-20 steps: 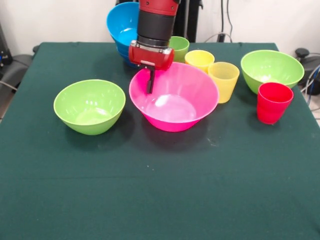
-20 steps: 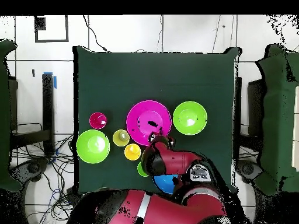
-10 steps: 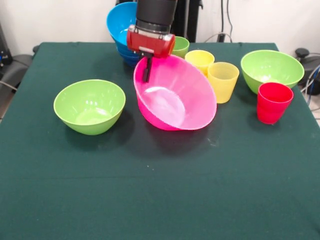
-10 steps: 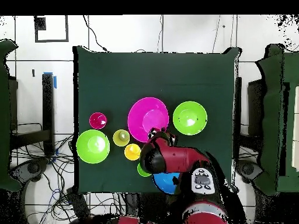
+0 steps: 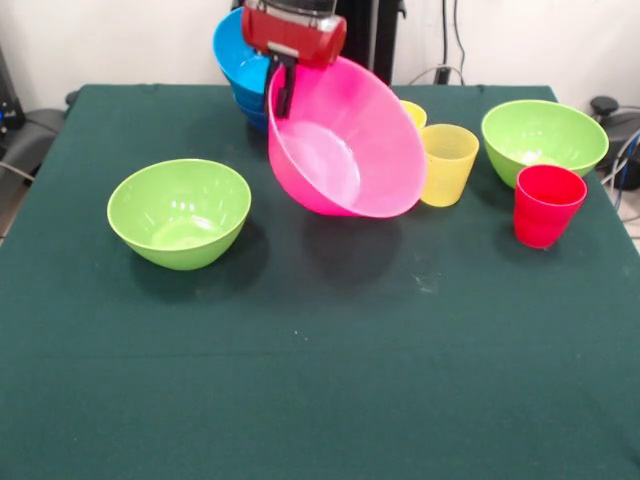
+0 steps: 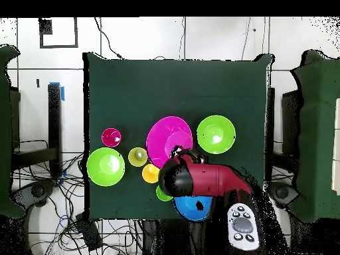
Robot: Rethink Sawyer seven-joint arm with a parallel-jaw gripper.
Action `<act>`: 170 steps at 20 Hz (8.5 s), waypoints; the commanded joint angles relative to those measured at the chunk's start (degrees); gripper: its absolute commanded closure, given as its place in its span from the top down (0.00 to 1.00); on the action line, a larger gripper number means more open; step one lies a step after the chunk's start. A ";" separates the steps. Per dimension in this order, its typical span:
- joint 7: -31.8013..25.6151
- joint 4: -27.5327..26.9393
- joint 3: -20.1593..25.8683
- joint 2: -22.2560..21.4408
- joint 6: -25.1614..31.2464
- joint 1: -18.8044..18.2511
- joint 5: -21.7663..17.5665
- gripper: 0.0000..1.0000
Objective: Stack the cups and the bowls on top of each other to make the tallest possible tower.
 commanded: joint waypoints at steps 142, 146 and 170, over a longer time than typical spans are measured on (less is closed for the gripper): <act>8.02 40.18 -2.50 -32.86 -13.31 -12.80 -10.52 0.00; 7.72 39.67 -4.51 -32.14 -13.62 -10.75 -9.95 0.00; 7.65 39.19 -4.39 -17.82 -31.78 -16.36 -14.43 0.00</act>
